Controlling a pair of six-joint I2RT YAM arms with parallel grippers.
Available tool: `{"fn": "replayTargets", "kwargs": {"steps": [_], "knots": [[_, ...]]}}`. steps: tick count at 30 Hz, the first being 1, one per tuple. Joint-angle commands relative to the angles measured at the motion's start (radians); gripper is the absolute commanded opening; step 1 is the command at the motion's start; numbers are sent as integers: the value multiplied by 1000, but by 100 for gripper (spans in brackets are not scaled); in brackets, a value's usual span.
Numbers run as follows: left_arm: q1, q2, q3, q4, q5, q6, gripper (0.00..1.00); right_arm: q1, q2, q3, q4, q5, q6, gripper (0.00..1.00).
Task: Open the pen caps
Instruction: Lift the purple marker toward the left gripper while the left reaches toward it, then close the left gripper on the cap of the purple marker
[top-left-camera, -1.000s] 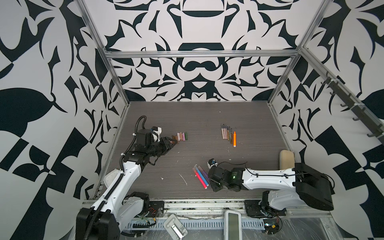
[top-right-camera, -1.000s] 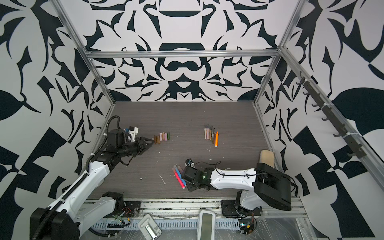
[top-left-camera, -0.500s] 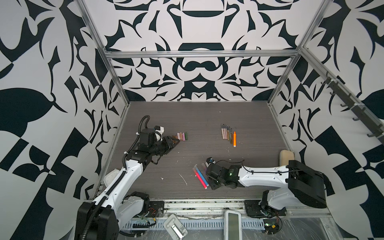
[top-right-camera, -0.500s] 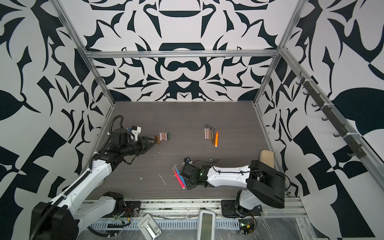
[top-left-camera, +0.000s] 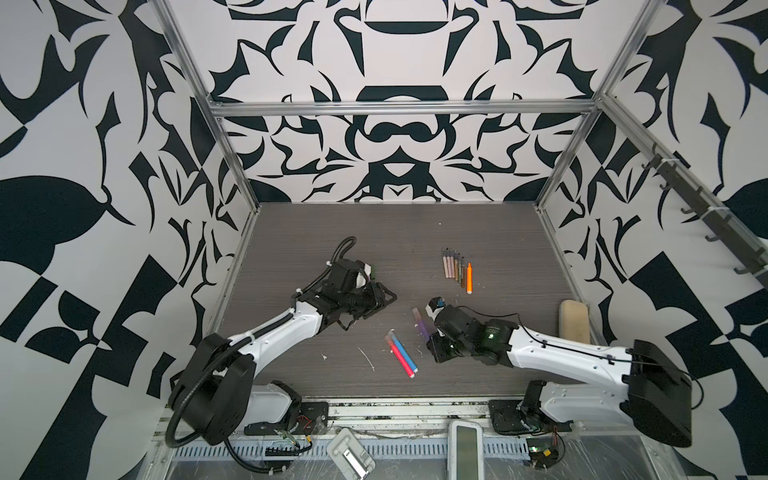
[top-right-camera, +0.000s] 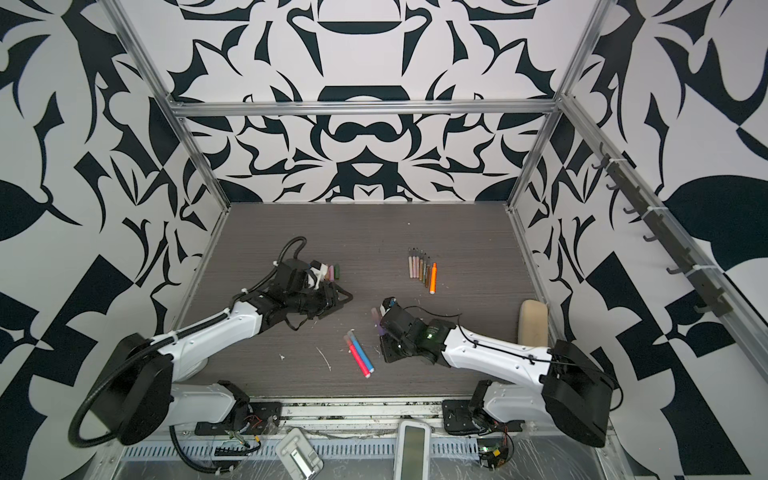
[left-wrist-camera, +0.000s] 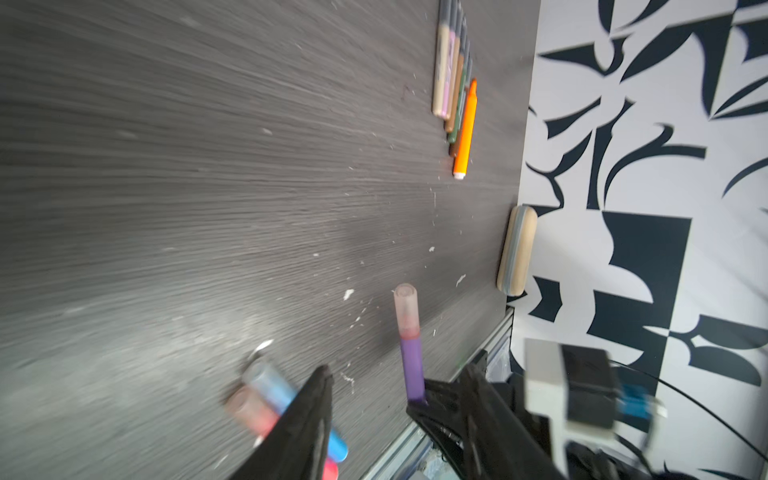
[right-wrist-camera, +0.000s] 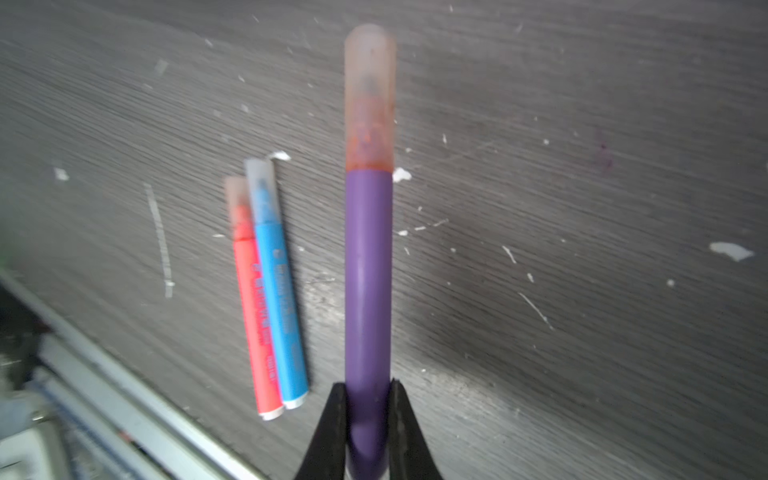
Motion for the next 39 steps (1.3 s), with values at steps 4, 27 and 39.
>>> {"fn": "replayTargets", "kwargs": {"steps": [4,27,39], "knots": [[-80,111,98,102,-26,-49,52,-11,-53,15,9,-58,11,0],[-140,241,131,220,14,-130,36,-12,-153,21,11,-30,12,0],[-164,233,140,236,23,-135,0,-11,-152,33,10,-28,11,31]]}}
